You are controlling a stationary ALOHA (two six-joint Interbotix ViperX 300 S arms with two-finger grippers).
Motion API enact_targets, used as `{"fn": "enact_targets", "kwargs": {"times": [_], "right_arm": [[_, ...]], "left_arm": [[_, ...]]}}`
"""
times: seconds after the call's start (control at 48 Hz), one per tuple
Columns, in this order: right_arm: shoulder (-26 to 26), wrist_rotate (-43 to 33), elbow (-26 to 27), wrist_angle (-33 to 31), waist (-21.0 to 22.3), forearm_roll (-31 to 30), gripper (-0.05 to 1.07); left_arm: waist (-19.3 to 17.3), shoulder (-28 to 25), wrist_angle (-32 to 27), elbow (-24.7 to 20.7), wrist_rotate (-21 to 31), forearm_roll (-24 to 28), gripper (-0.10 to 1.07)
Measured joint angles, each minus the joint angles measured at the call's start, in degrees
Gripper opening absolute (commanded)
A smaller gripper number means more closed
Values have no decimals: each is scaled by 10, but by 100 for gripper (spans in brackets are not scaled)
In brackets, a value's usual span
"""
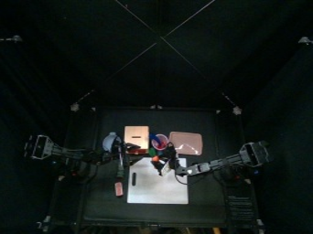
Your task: Split carrot and put carrot top in bowl
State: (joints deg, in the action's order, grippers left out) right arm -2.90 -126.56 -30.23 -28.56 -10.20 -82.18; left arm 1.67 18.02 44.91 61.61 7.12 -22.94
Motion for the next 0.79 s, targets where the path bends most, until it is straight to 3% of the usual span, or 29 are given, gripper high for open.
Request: {"fn": "enact_targets", "kwargs": {"times": [0.25,0.583,0.792], "right_arm": [[6,2,-6,36,18,1,46],[18,35,-7,37,38,16,46],[41,99,10,36,44,61,46]], "left_arm": [[-1,-16,-25,-20,61,-11,103],[-1,-14,-50,-20,246,-70,103],[-3,-25,-56,-38,265,-68,103]]}}
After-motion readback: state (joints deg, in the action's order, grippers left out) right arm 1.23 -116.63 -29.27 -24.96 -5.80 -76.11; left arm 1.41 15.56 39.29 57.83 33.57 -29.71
